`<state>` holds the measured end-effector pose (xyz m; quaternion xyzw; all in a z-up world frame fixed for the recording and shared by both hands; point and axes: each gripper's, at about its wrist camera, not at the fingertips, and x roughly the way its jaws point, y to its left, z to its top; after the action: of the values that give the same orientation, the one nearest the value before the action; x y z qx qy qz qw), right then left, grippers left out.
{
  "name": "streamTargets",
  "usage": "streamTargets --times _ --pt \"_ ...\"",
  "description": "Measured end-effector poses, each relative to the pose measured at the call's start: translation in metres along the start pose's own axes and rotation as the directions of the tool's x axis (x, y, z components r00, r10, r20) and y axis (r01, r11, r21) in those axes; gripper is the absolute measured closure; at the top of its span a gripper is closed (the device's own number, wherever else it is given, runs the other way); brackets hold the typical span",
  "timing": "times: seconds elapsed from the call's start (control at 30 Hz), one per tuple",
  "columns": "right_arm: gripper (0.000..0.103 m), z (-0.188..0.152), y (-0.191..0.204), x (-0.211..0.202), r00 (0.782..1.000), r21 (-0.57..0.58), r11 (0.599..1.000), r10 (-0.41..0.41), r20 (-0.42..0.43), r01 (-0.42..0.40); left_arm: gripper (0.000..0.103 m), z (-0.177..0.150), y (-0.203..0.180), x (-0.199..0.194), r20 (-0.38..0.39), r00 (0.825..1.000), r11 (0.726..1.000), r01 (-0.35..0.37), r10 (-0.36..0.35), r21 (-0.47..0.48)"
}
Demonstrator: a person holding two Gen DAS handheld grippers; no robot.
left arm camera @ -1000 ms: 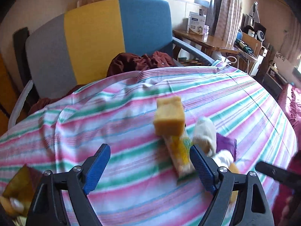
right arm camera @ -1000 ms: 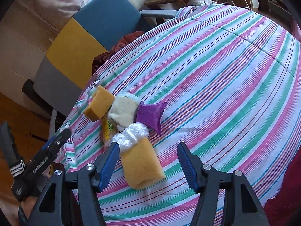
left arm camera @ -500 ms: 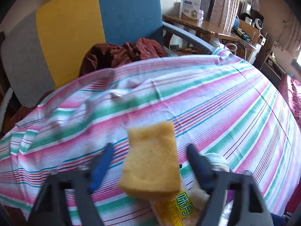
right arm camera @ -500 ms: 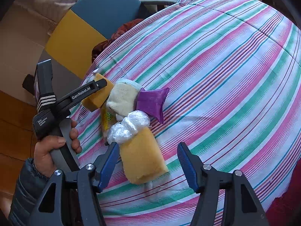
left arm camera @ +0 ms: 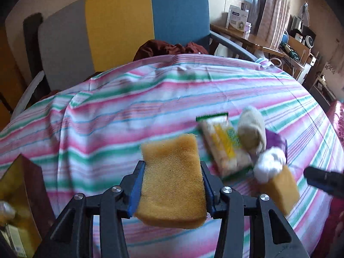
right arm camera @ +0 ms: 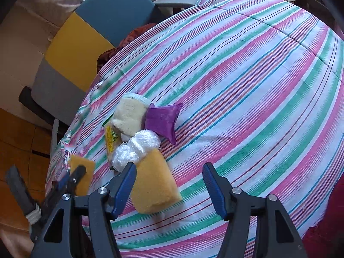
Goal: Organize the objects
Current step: 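Grasp the other yellow sponge with the right gripper while the left holds its sponge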
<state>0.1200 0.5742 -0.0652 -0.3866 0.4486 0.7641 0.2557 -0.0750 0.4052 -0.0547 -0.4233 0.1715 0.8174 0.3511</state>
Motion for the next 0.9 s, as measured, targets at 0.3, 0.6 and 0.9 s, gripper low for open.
streamTargets --times 0.3,0.6,0.9 --pt "0.038 -0.001 0.013 0.0 0.999 -0.051 0.998 0.026 0.02 -0.025 0.055 -0.075 -0.003 -0.03 0.047 0.998 0.999 -0.041 0.04 0.02" --pt "0.038 0.003 0.003 0.012 1.0 -0.007 1.0 -0.03 0.008 0.03 0.056 -0.081 -0.007 -0.023 0.114 0.992 0.997 -0.063 0.058 0.046" --pt "0.038 0.0 0.013 0.018 0.998 -0.033 0.997 0.062 -0.034 -0.063 0.056 -0.086 0.002 -0.01 0.091 0.995 0.999 -0.03 0.028 0.024"
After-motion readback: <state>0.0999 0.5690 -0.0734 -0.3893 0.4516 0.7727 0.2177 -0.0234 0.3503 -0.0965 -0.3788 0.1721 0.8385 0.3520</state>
